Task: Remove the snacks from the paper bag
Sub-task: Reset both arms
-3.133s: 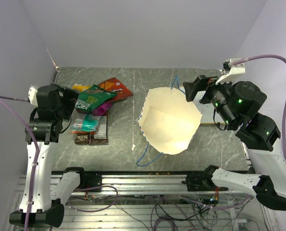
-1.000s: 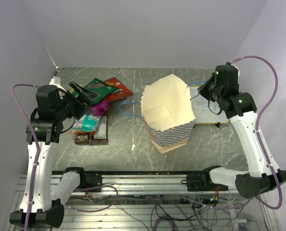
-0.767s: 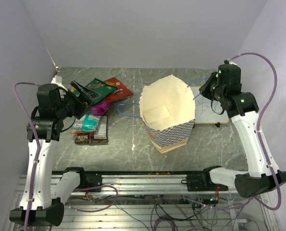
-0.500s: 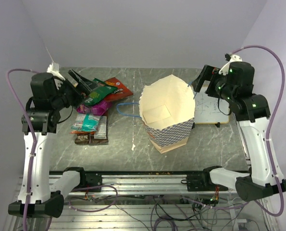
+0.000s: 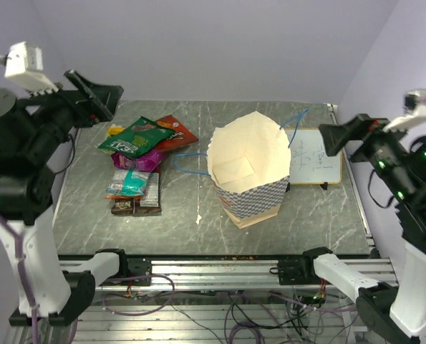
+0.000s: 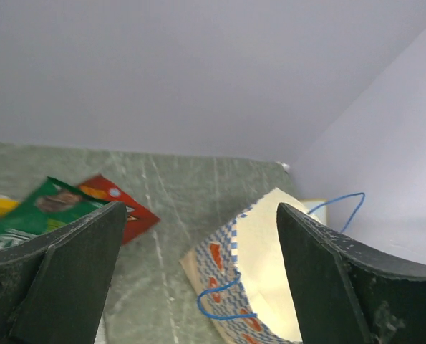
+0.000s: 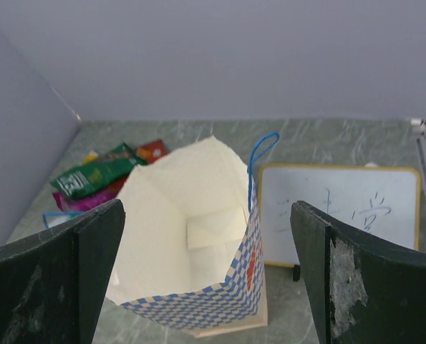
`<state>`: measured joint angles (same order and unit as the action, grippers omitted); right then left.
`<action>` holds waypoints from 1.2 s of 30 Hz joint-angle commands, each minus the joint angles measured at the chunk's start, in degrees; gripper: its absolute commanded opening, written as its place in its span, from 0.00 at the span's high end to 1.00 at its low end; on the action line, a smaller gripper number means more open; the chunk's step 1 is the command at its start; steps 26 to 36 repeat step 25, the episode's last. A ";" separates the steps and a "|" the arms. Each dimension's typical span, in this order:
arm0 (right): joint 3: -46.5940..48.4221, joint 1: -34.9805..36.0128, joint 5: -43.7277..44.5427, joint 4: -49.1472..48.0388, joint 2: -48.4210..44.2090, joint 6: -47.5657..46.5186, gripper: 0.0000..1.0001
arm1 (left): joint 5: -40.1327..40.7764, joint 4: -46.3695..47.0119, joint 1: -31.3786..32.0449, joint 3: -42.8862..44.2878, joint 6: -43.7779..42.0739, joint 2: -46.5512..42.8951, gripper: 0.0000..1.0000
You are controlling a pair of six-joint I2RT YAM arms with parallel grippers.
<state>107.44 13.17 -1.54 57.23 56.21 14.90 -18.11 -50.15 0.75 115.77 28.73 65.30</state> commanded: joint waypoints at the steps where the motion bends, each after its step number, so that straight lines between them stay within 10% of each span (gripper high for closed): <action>1: 4.66 -0.28 2.83 3.70 -2.28 -0.27 0.00 | 7.95 -0.61 0.12 0.25 -9.54 -6.48 0.06; 36: 1.79 -0.35 8.74 4.43 -3.68 4.64 0.00 | 17.19 -3.38 0.12 -3.55 -11.91 -13.64 0.15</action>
